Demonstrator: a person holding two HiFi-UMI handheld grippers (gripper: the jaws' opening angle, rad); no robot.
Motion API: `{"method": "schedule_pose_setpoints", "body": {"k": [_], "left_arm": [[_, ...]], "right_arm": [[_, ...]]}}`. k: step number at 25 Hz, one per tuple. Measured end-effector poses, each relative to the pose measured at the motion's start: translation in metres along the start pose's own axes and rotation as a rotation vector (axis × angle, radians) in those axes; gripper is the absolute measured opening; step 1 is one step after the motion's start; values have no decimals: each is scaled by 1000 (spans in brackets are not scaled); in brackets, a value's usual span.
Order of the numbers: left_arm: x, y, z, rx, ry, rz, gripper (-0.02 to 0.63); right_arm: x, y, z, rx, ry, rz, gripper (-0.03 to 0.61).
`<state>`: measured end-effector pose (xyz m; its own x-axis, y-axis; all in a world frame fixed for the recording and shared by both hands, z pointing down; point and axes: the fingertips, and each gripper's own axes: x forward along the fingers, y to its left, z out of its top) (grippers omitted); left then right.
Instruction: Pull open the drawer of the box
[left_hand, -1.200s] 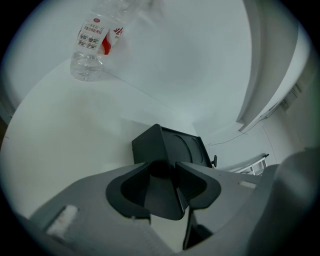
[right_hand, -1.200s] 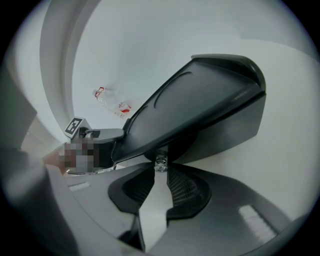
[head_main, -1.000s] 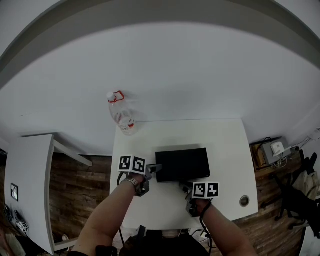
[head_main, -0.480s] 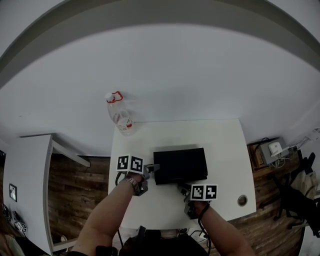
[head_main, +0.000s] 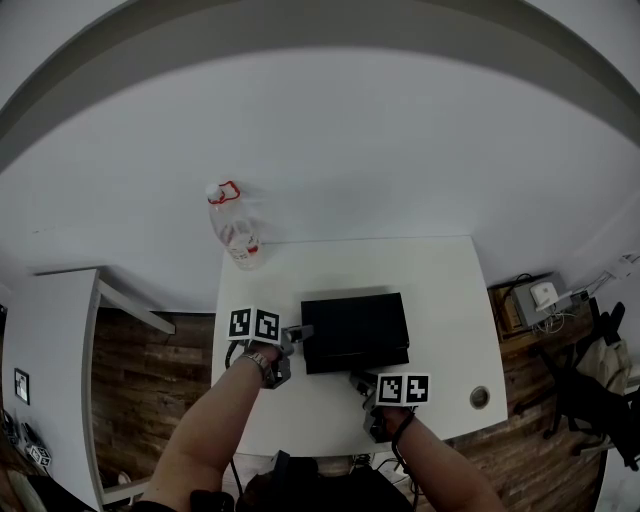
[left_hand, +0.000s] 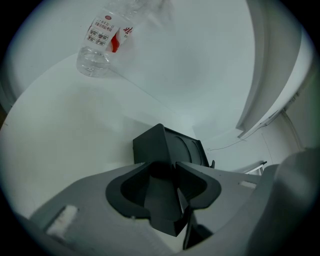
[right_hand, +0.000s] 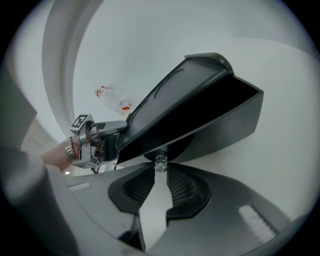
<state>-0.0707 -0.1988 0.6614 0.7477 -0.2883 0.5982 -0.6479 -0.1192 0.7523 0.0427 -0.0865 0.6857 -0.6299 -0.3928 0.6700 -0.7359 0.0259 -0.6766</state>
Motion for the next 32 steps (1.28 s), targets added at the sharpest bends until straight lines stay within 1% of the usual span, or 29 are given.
{"method": "schedule_pose_setpoints", "body": {"k": [17,32], "left_arm": [[0,2,1,-14,-16,1,173],[0,2,2,-16,-10,2,173]], "right_arm": [[-12,0,-27,17,0,-6,77],[-23,0,-48,18,10,-7,77]]}}
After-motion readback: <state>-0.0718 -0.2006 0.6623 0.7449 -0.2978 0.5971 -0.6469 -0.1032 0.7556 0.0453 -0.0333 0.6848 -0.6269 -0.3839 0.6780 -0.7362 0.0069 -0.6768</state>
